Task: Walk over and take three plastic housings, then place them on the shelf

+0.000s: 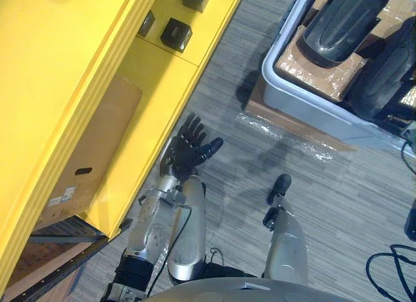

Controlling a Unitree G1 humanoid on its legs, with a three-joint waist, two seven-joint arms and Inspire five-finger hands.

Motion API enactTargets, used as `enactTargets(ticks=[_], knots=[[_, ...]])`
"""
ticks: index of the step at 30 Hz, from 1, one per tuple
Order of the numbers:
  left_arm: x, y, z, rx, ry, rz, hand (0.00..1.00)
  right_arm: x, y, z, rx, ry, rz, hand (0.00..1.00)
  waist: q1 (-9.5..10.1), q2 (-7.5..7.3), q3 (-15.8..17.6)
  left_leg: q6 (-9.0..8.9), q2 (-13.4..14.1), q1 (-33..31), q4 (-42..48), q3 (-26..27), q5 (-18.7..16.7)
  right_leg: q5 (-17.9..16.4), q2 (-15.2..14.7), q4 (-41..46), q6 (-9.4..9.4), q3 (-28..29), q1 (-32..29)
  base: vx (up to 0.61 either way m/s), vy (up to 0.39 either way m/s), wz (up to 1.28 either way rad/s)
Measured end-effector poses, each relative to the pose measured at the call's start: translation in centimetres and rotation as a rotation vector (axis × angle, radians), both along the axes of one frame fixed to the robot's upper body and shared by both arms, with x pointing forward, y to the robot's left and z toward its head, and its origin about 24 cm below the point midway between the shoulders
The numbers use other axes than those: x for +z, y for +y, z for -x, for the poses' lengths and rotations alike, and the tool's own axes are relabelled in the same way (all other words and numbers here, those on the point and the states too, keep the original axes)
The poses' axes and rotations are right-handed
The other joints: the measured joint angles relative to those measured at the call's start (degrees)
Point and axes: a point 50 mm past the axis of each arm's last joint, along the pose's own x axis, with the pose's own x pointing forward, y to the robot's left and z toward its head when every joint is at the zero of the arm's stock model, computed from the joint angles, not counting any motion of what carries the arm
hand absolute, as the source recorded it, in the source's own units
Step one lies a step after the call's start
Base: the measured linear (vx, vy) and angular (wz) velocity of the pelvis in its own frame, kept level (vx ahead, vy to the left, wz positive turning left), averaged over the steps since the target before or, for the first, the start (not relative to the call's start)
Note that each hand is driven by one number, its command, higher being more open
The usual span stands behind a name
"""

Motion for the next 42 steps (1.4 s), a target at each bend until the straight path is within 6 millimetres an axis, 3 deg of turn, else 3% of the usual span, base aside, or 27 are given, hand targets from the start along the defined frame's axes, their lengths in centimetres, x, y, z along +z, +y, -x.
enactTargets(ticks=[5,14,19,20,23,25,28,30,32,35,39,40,42], knots=[[0.2,1.3,0.5,0.042,-0.009,0.019,1.0,-2.7,1.2,-0.1,0.011,0.019,-0.094,0.0,0.14,-3.04,-0.14,-0.1,0.25,3.18,-1.32,0.07,0.43,-0.46,0.22,-1.31,-0.54,-0.69,3.3,-0.02,0.021,0.03],[-0.8,2.4,1.7,0.051,0.033,-0.023,1.0,-5.0,0.5,1.3,-0.093,-0.008,-0.104,0.0,-0.02,-5.75,-0.68,-0.47,0.34,8.81,-4.7,0.69,1.14,-0.22,0.33,-3.1,-0.33,-0.87,8.12,0.04,0.036,0.02],[-0.8,2.5,2.2,0.029,0.023,-0.038,1.0,-5.5,0.8,1.2,-0.161,-0.001,0.029,0.0,-0.11,-6.73,-1.17,-0.55,0.19,11.48,-7.15,1.13,1.95,-0.2,0.37,-4.69,-0.29,-0.66,10.25,0.04,0.035,0.01],[-0.9,2.6,2.4,0.022,0.024,-0.042,1.0,-5.3,0.8,1.2,-0.186,0.008,0.092,1.0,-0.16,-6.79,-1.18,-0.64,0.08,12.3,-7.92,1.15,2.22,-0.14,0.38,-5.22,-0.21,-0.64,11.01,0.0,0.0,0.0],[-1.0,3.0,3.1,0.024,0.028,-0.057,1.0,-4.0,0.8,1.0,-0.237,-0.014,0.211,1.0,-0.37,-7.16,-1.16,-0.59,-0.02,13.84,-9.51,1.62,2.49,-0.23,0.38,-6.28,0.16,-0.33,11.94,0.03,0.04,-0.04],[-1.0,3.4,3.9,0.034,0.026,-0.077,1.0,-2.3,1.5,0.9,-0.255,-0.118,0.317,1.0,-0.91,-7.77,-1.21,-0.35,-0.07,14.93,-10.92,2.38,2.66,-0.25,0.35,-6.74,0.2,0.5,12.1,0.05,0.042,-0.12],[-0.5,3.8,5.0,0.059,0.006,-0.083,1.0,-0.6,4.3,1.7,-0.212,-0.334,0.495,1.0,-1.92,-8.23,-1.18,-0.89,0.0,18.62,-13.84,3.83,3.5,-0.03,0.17,-7.05,-0.08,1.32,13.76,0.1,0.031,-0.11],[0.8,3.9,5.2,0.072,-0.053,-0.067,1.0,-0.7,6.7,2.7,-0.159,-0.464,0.549,1.0,-2.94,-8.59,-1.55,-0.96,0.02,21.05,-15.79,4.37,3.87,-0.17,0.03,-7.06,-0.24,1.36,15.07,0.12,0.02,-0.1],[3.0,3.8,5.1,0.092,-0.164,-0.042,1.0,-2.5,10.1,4.4,-0.081,-0.59,0.542,1.0,-3.74,-10.02,-3.91,-0.95,0.15,23.08,-17.99,6.23,4.09,-0.49,-0.05,-7.28,-0.21,2.54,15.07,0.12,0.027,-0.24],[5.1,4.0,4.9,0.113,-0.285,-0.025,1.0,-4.8,12.9,6.6,0.017,-0.665,0.466,1.0,-6.06,-11.4,-6.23,-0.88,0.27,25.44,-19.13,7.87,3.71,-0.83,-0.04,-8.09,-0.13,3.46,16.23,0.1,0.051,-0.26],[6.2,3.8,4.5,0.145,-0.355,0.01,1.0,-6.8,15.1,9.9,0.198,-0.719,0.354,1.0,-9.18,-11.76,-9.71,-0.56,0.41,28.94,-20.27,12.02,2.41,-1.79,-0.04,-8.36,0.33,6.5,16.7,0.06,0.054,-0.4],[8.5,1.9,3.0,0.151,-0.433,0.054,1.0,-9.0,16.3,12.9,0.403,-0.644,0.308,1.0,-14.16,-7.68,-18.15,-0.35,0.01,35.58,-25.08,17.09,2.7,-2.76,0.28,-8.11,-0.35,11.04,17.55,0.01,0.013,-0.08],[8.5,1.9,3.0,0.151,-0.433,0.055,1.0,-9.0,16.3,12.9,0.403,-0.644,0.308,1.0,-14.16,-7.68,-18.15,-0.35,0.01,35.58,-25.09,17.09,2.7,-2.77,0.28,-8.11,-0.35,11.04,17.55,0.0,0.0,0.0]])
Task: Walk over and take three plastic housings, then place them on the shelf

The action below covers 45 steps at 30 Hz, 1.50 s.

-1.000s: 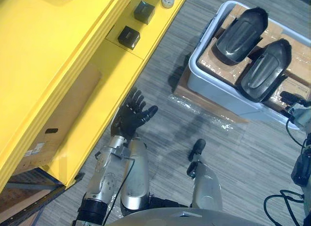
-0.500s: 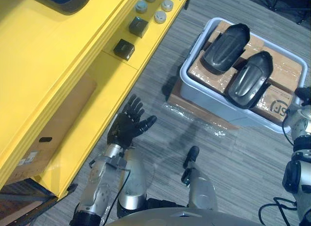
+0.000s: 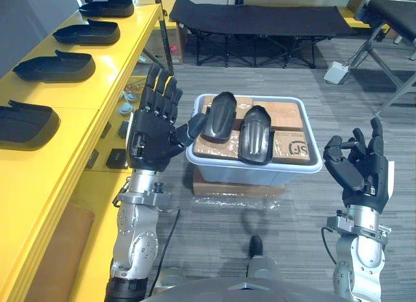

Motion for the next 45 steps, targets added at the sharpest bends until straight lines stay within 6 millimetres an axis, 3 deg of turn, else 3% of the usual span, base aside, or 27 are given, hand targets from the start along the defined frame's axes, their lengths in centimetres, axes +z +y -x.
enactTargets(ticks=[4,8,13,16,22,24,32,33,35,36,38,39,40,42,44,45], knots=[[-0.2,0.2,0.1,0.008,0.01,-0.003,1.0,0.0,0.0,0.0,0.004,-0.003,-0.007,1.0,0.16,0.02,0.01,0.0,0.0,-0.1,-0.01,-0.06,0.0,-0.02,-0.03,-0.07,-0.03,-0.09,0.0,0.0,0.0,0.0],[-1.4,1.9,1.7,0.103,0.078,-0.049,1.0,-0.1,0.3,0.0,0.053,-0.034,-0.086,1.0,0.27,0.08,0.05,0.01,0.04,-1.27,0.22,-0.65,-0.09,0.04,-0.03,-1.07,-0.09,-0.76,-0.19,0.0,0.0,0.06],[-3.7,5.3,4.3,0.306,0.245,-0.094,1.0,-0.9,1.6,-0.5,0.171,-0.026,-0.237,1.0,2.65,0.69,0.43,-0.21,0.36,-2.11,0.36,-1.49,-0.35,0.06,0.13,-1.32,-0.07,-1.68,-0.24,0.04,0.006,0.08],[-4.5,6.1,5.3,0.37,0.305,-0.113,1.0,-2.0,3.0,-0.6,0.252,0.028,-0.346,1.0,3.6,0.82,0.58,-0.39,1.06,-2.09,1.37,-1.54,-1.3,0.12,0.72,-1.27,0.06,-1.81,0.27,0.06,0.021,0.0],[-4.8,4.9,5.2,0.323,0.312,-0.092,1.0,-3.5,3.5,0.7,0.249,0.101,-0.414,1.0,2.57,0.45,1.89,0.13,1.25,-1.96,4.54,-0.32,-3.96,-1.28,0.87,0.3,-0.33,-0.12,0.0,0.03,0.058,-0.12],[-4.8,3.9,5.0,0.269,0.306,-0.089,1.0,-4.4,3.4,2.0,0.202,0.131,-0.452,1.0,1.5,0.02,2.37,0.22,1.51,-2.02,5.97,-0.08,-5.11,-3.14,0.87,3.43,0.18,0.81,-1.31,0.04,0.062,-0.13],[-3.3,3.6,3.5,0.169,0.209,-0.095,1.0,-5.3,3.8,3.6,0.221,0.139,-0.503,1.0,-0.31,0.97,4.6,0.37,6.43,-4.41,15.1,2.72,-10.65,-1.37,4.13,5.13,-0.12,4.88,-3.7,-0.03,0.073,-0.26],[-3.0,3.1,3.0,0.126,0.182,-0.046,1.0,-5.3,4.0,3.5,0.236,0.141,-0.489,1.0,-0.46,1.03,4.64,-0.26,7.59,-4.99,15.07,1.41,-10.29,-3.38,5.0,6.49,-1.86,5.65,-3.85,0.03,-0.098,0.48],[-2.9,1.7,2.7,0.049,0.167,0.01,1.0,-5.2,4.2,3.4,0.251,0.151,-0.46,1.0,-1.22,0.28,4.21,-1.63,8.19,-4.63,13.26,-1.25,-9.08,-7.97,5.26,11.28,1.85,4.77,-4.3,0.06,-0.14,0.7],[-3.1,0.6,2.8,0.007,0.181,0.038,1.0,-4.9,4.3,2.9,0.268,0.138,-0.445,1.0,-1.38,0.69,4.07,-2.66,9.06,-3.51,11.04,-2.01,-7.71,-10.84,5.54,14.93,2.05,2.35,-4.86,0.11,-0.258,0.54],[-3.6,-0.5,2.9,-0.029,0.217,0.073,1.0,-4.0,4.7,2.0,0.3,0.109,-0.431,1.0,-1.52,0.48,3.62,-3.12,9.46,-1.23,7.0,-1.84,-4.7,-14.85,6.0,20.92,0.08,1.79,-6.95,0.18,-0.53,0.49],[-7.5,-1.2,3.3,-0.08,0.411,0.11,1.0,-3.8,4.2,1.6,0.338,0.176,-0.327,1.0,-2.73,2.26,3.16,6.61,8.46,-4.21,9.83,-1.76,4.96,-18.51,5.67,23.03,-4.39,-0.68,-6.07,0.21,-0.665,0.32],[-7.8,-1.5,3.7,-0.09,0.431,0.12,1.0,-3.8,3.5,1.9,0.322,0.187,-0.31,1.0,-2.69,2.84,2.88,5.84,6.58,-3.99,9.27,-2.03,3.97,-18.12,5.63,21.9,-5.11,-0.33,-5.54,0.2,-0.627,0.21],[-7.9,-1.9,4.0,-0.114,0.431,0.12,1.0,-3.7,2.5,2.2,0.287,0.194,-0.288,1.0,-3.04,4.31,2.22,7.04,3.96,-3.92,7.78,-0.7,3.2,-17.84,6.02,20.74,-5.51,-0.11,-4.89,0.06,-0.083,-0.18],[-7.7,-1.9,3.9,-0.12,0.415,0.117,1.0,-3.8,2.1,2.3,0.266,0.203,-0.285,1.0,-2.57,5.02,2.05,7.54,1.51,-3.74,8.06,-2.22,-0.48,-17.09,8.01,18.32,-6.0,1.54,-3.94,0.03,-0.029,-0.47],[-7.5,-1.6,4.0,-0.106,0.407,0.11,1.0,-3.7,2.3,2.1,0.285,0.205,-0.271,1.0,-0.45,5.23,2.08,5.42,-3.83,-3.88,8.38,-8.42,-3.5,-15.4,9.16,15.27,-7.05,4.78,-3.76,-0.05,0.122,-1.28]])
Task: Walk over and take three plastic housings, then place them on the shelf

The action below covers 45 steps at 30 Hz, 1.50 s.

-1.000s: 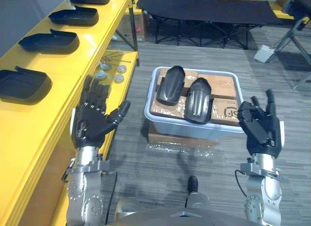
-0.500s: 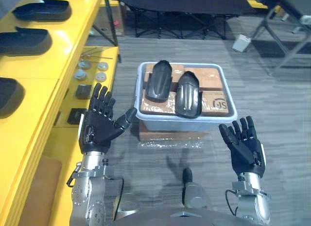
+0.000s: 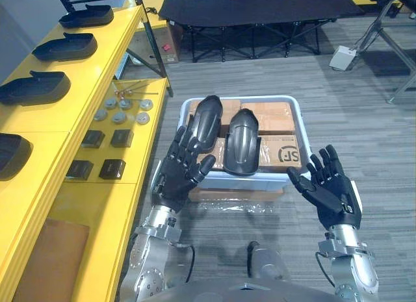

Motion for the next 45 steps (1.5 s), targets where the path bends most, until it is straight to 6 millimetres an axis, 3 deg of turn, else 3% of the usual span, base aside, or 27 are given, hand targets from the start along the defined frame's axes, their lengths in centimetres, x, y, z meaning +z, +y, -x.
enactTargets(ticks=[1,2,5,9,14,17,19,20,22,23,25,26,27,29,31,32,34,35,36,39,43,45], knots=[[0.1,0.5,0.1,0.021,0.0,-0.017,1.0,0.0,0.4,-0.5,0.024,-0.01,0.006,1.0,1.58,0.02,0.04,2.46,-4.93,-0.21,-1.4,-5.08,-1.79,1.87,1.31,-2.06,-0.14,2.62,-0.05,-0.08,0.169,-1.38],[0.1,0.9,0.1,0.031,0.0,-0.027,1.0,-0.1,0.8,-0.8,0.036,-0.011,-0.001,1.0,1.82,0.02,0.02,4.58,-5.48,-0.04,-1.68,-4.71,-2.7,2.36,1.84,-2.24,0.23,3.04,-0.14,-0.08,0.153,-1.07],[0.1,2.0,0.0,0.061,0.01,-0.105,1.0,-0.5,2.4,-1.1,0.075,-0.014,-0.044,1.0,2.03,-3.05,-0.6,4.29,-6.07,-1.01,-2.1,-1.19,-2.17,4.95,1.47,-4.43,2.52,5.43,-1.17,-0.03,0.085,-0.48],[0.1,2.1,-0.3,0.096,0.032,-0.09,1.0,-1.0,2.7,-0.7,0.025,0.016,-0.057,1.0,1.37,-3.39,-0.48,4.19,-7.53,-0.23,-2.35,-0.31,-1.67,6.19,-0.08,-5.24,3.83,5.39,-0.86,0.04,0.114,-0.09],[0.4,2.0,-0.6,0.101,0.019,-0.096,1.0,-1.3,2.4,-0.4,-0.047,0.057,-0.027,1.0,0.9,-3.69,-0.49,4.32,-7.87,1.15,-3.16,-0.17,-1.59,6.28,-0.73,-5.29,3.82,3.95,0.13,0.02,0.03,-0.03],[0.8,2.0,-1.0,0.1,0.003,-0.096,1.0,-1.4,2.3,-0.8,-0.091,0.079,0.035,1.0,1.01,-4.93,0.39,4.64,-7.93,1.24,-2.5,-0.1,-1.81,6.24,-1.22,-3.11,3.77,3.46,-0.33,-0.05,0.016,0.01],[0.9,1.9,-1.0,0.095,-0.003,-0.103,1.0,-1.3,2.0,-1.7,-0.129,0.072,0.041,1.0,1.13,-5.86,2.47,5.22,-7.14,0.85,0.82,-0.16,-3.51,6.23,-0.76,0.69,3.75,1.45,-1.06,-0.16,0.009,0.02],[1.0,2.1,-0.8,0.091,-0.005,-0.12,1.0,-0.9,1.7,-2.1,-0.149,0.055,0.042,1.0,1.53,-6.42,3.14,6.0,-6.48,-0.85,4.23,-0.12,-5.25,6.45,-0.32,-0.32,3.71,0.74,-0.73,-0.15,0.026,-0.04],[1.1,2.5,-0.7,0.086,-0.004,-0.141,1.0,-0.8,1.3,-2.1,-0.166,0.049,0.046,1.0,2.37,-6.23,3.37,6.88,-5.07,-2.66,6.96,0.13,-6.84,8.1,0.54,-4.89,4.12,0.01,0.25,-0.18,0.069,-0.14],[1.0,3.1,-0.7,0.101,0.007,-0.152,1.0,-0.7,1.2,-2.4,-0.168,0.043,0.046,1.0,3.04,-5.27,3.98,6.8,-2.9,-3.49,8.21,-0.15,-7.0,5.63,0.31,-1.62,0.01,-2.21,-0.56,-0.13,0.095,-0.13],[1.1,3.9,-0.8,0.129,0.012,-0.16,1.0,-0.6,1.0,-2.5,-0.171,0.038,0.05,1.0,3.4,-3.48,4.39,5.43,-0.41,-4.25,9.05,-1.41,-6.96,5.05,-0.48,0.75,-0.38,-2.28,-0.96,-0.03,0.05,0.02],[1.2,4.8,-0.8,0.163,0.009,-0.172,1.0,-0.6,1.1,-2.5,-0.16,0.036,0.046,1.0,3.63,-3.57,4.35,3.96,1.41,-4.76,9.08,-2.45,-6.74,5.97,-1.61,-0.32,0.93,-1.66,-0.79,0.01,-0.035,0.1],[1.2,5.0,-0.8,0.168,0.009,-0.174,1.0,-0.7,1.2,-2.5,-0.159,0.035,0.043,1.0,3.58,-3.77,4.24,3.73,1.63,-4.98,9.08,-2.68,-6.73,6.09,-1.91,-0.69,1.1,-1.45,-0.75,0.02,-0.158,0.23],[1.3,5.6,-0.9,0.187,0.016,-0.19,1.0,-1.0,1.9,-2.4,-0.158,0.043,0.028,1.0,3.74,-6.52,3.36,0.77,2.12,-5.89,8.83,-4.56,-6.47,7.41,-4.1,-2.61,2.55,-2.01,1.03,0.04,-0.275,0.34],[1.0,5.6,-0.7,0.209,0.042,-0.179,1.0,-1.1,2.3,-2.7,-0.129,0.042,0.034,1.0,4.94,-8.26,2.42,-1.94,2.89,-5.11,8.82,-4.52,-7.19,7.87,-4.44,-4.93,4.89,-6.25,3.77,0.07,-0.323,-0.02],[0.8,5.5,-0.5,0.236,0.064,-0.15,1.0,-0.9,2.6,-3.4,-0.1,0.036,0.043,1.0,5.44,-7.74,2.71,-3.89,4.73,-4.28,8.38,-4.18,-7.02,7.23,-2.92,-7.51,5.81,-7.42,5.64,0.05,-0.306,-0.22],[0.4,5.0,-0.5,0.252,0.088,-0.12,1.0,-0.6,2.6,-4.1,-0.073,0.037,0.08,1.0,5.14,-6.41,3.38,-6.01,6.06,-3.23,5.15,-4.5,-5.14,6.96,-1.56,-9.1,5.36,-8.52,6.36,0.01,-0.252,-0.03],[0.4,5.0,-0.5,0.252,0.088,-0.12,1.0,-0.6,2.6,-4.1,-0.073,0.037,0.08,1.0,5.14,-6.41,3.38,-6.01,6.06,-3.23,5.15,-4.5,-5.14,6.96,-1.56,-9.1,5.36,-8.52,6.36,0.02,-0.266,0.29],[0.1,4.0,-0.4,0.236,0.102,-0.077,1.0,-0.7,1.9,-4.1,-0.08,0.074,0.124,1.0,4.47,-4.99,3.98,-6.92,6.5,-1.82,0.16,-4.56,-1.72,6.15,-1.59,-8.32,4.08,-10.23,6.3,0.0,-0.232,0.38],[0.0,3.4,-0.3,0.199,0.094,-0.06,1.0,-1.1,-0.2,-3.7,-0.17,0.118,0.149,1.0,3.21,-3.62,4.72,-6.86,6.6,-2.2,-2.28,-3.39,2.36,4.26,-2.38,-6.12,2.89,-13.3,6.12,-0.03,-0.17,0.56],[-0.1,2.6,-0.6,0.13,0.071,-0.04,1.0,-1.5,-3.6,-3.1,-0.375,0.172,0.182,1.0,2.52,-3.37,5.23,-5.09,4.69,-3.55,-7.62,-0.85,6.97,3.05,-5.21,-5.25,3.07,-16.77,4.68,-0.09,-0.062,0.55],[-0.2,2.6,-0.8,0.112,0.064,-0.053,1.0,-1.2,-4.3,-4.5,-0.422,0.161,0.168,1.0,3.08,-3.65,6.71,-5.13,4.43,-4.09,-8.92,-0.07,8.04,3.12,-5.54,-5.31,3.39,-17.12,3.76,-0.16,-0.003,0.17]])
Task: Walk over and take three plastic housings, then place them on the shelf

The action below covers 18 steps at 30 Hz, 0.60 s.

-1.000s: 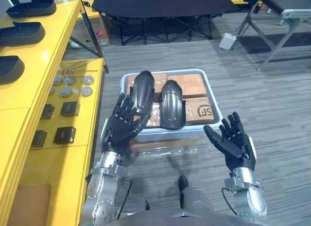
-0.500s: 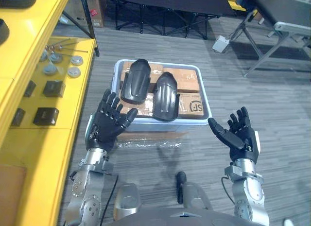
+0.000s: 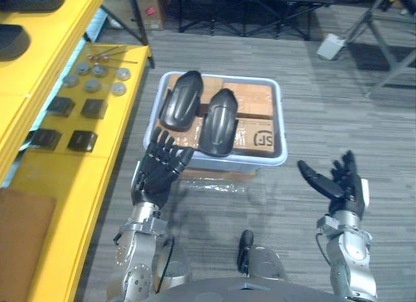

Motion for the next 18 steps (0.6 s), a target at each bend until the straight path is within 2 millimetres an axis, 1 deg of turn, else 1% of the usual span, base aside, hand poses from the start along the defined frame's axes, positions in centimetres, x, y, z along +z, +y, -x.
enactTargets(ticks=[2,3,4,5,6,7,8,9,10,11,12,13,14,16,17,18], knots=[[0.0,0.2,-0.2,-0.035,-0.002,-0.046,1.0,0.8,-0.7,-2.6,0.001,-0.019,0.014,1.0,1.05,-0.47,1.82,0.14,-0.3,-2.8,1.37,-0.42,0.06,1.36,-0.18,-1.02,0.5,-0.44,-1.09,-0.17,0.024,0.03],[0.0,0.2,-0.3,-0.042,-0.003,-0.052,1.0,1.2,-1.0,-3.1,-0.001,-0.022,0.023,1.0,1.35,-0.47,2.24,0.29,-0.54,-3.48,1.76,-0.68,0.09,1.79,-0.28,-1.46,0.56,-0.64,-1.2,-0.1,0.046,0.19],[0.2,0.2,-0.6,-0.057,-0.01,-0.063,1.0,2.0,-1.7,-4.2,-0.011,-0.035,0.035,1.0,2.14,-0.46,3.14,0.69,-1.17,-4.72,2.26,-1.12,0.38,2.83,-0.64,-2.26,0.95,-0.94,-1.4,-0.1,0.07,0.28],[0.5,0.2,-0.9,-0.061,-0.02,-0.072,1.0,2.9,-2.6,-5.3,-0.024,-0.055,0.035,1.0,2.41,-0.31,3.77,0.73,-1.88,-6.52,3.37,-2.13,0.55,4.11,-1.04,-2.99,1.09,-1.45,-1.65,-0.11,0.102,0.31],[0.5,0.3,-0.9,-0.06,-0.02,-0.078,1.0,3.3,-3.0,-6.0,-0.029,-0.06,0.036,1.0,2.7,-0.28,3.88,0.79,-2.21,-7.38,3.95,-2.53,0.62,4.55,-1.28,-3.15,0.99,-1.89,-1.96,-0.08,0.108,0.39],[0.6,0.4,-1.1,-0.065,-0.026,-0.096,1.0,4.0,-3.8,-7.0,-0.041,-0.061,0.042,1.0,3.21,-0.14,3.99,0.88,-2.88,-8.88,4.88,-3.5,0.73,5.43,-1.66,-3.68,0.97,-2.64,-2.19,-0.05,0.095,0.35],[0.8,0.4,-1.3,-0.077,-0.036,-0.146,1.0,4.5,-4.5,-7.7,-0.06,-0.061,0.044,1.0,4.19,-0.07,4.09,0.99,-3.38,-10.1,5.36,-4.13,0.8,6.12,-1.88,-4.41,1.26,-2.91,-2.29,-0.02,0.079,0.36],[0.7,0.4,-1.4,-0.082,-0.034,-0.168,1.0,4.9,-4.8,-8.1,-0.067,-0.066,0.038,1.0,4.63,-0.04,4.17,1.04,-3.65,-10.54,5.62,-4.53,0.83,6.3,-2.01,-4.69,1.37,-3.26,-2.3,-0.01,0.064,0.33],[0.7,0.3,-1.8,-0.095,-0.034,-0.205,1.0,5.7,-5.3,-8.9,-0.073,-0.072,0.043,1.0,5.58,0.2,4.4,1.09,-4.03,-11.61,6.26,-5.22,0.86,6.82,-2.18,-5.04,1.34,-3.86,-2.39,0.0,0.071,0.32],[0.4,0.3,-2.1,-0.105,-0.024,-0.235,1.0,6.6,-5.6,-9.9,-0.068,-0.069,0.053,1.0,6.28,0.27,4.52,1.15,-4.45,-12.59,7.0,-5.84,0.91,7.01,-2.41,-5.08,1.41,-4.06,-2.74,0.0,0.056,0.29],[0.2,0.3,-2.2,-0.111,-0.017,-0.243,1.0,7.1,-5.8,-10.4,-0.066,-0.068,0.058,1.0,6.61,0.29,4.53,1.24,-4.67,-13.02,7.21,-6.07,0.97,7.08,-2.57,-5.09,1.5,-4.19,-2.91,0.0,0.05,0.24],[-0.2,0.5,-2.3,-0.115,0.0,-0.253,1.0,8.0,-5.9,-11.3,-0.061,-0.069,0.065,1.0,7.07,0.4,4.73,1.24,-4.93,-13.63,7.79,-6.48,0.97,7.19,-2.68,-5.13,1.6,-4.26,-2.95,0.0,0.036,0.18],[-0.4,0.5,-2.2,-0.117,0.009,-0.256,1.0,8.4,-5.9,-11.7,-0.056,-0.071,0.069,1.0,7.28,0.4,4.75,1.24,-5.0,-13.95,8.0,-6.6,0.97,7.2,-2.72,-5.15,1.6,-4.29,-3.01,0.0,0.035,0.16],[-1.1,0.5,-2.1,-0.123,0.042,-0.261,1.0,9.6,-5.9,-12.8,-0.033,-0.066,0.091,1.0,8.63,0.43,5.04,1.25,-5.1,-14.31,8.2,-6.88,0.97,7.21,-2.75,-5.15,1.6,-4.41,-3.09,-0.01,0.015,0.08],[-1.2,0.4,-2.1,-0.125,0.046,-0.26,1.0,9.9,-6.0,-13.1,-0.027,-0.062,0.102,1.0,8.71,0.59,5.12,1.25,-5.16,-14.63,8.42,-7.16,0.97,7.21,-2.75,-5.15,1.61,-4.64,-3.12,-0.03,0.01,0.15],[-1.3,0.2,-2.2,-0.13,0.047,-0.258,1.0,10.7,-6.3,-13.4,-0.026,-0.06,0.119,1.0,8.75,0.99,5.45,1.27,-5.3,-15.54,9.0,-7.78,0.96,7.21,-2.74,-5.12,1.6,-5.26,-3.33,-0.04,0.013,0.2]])
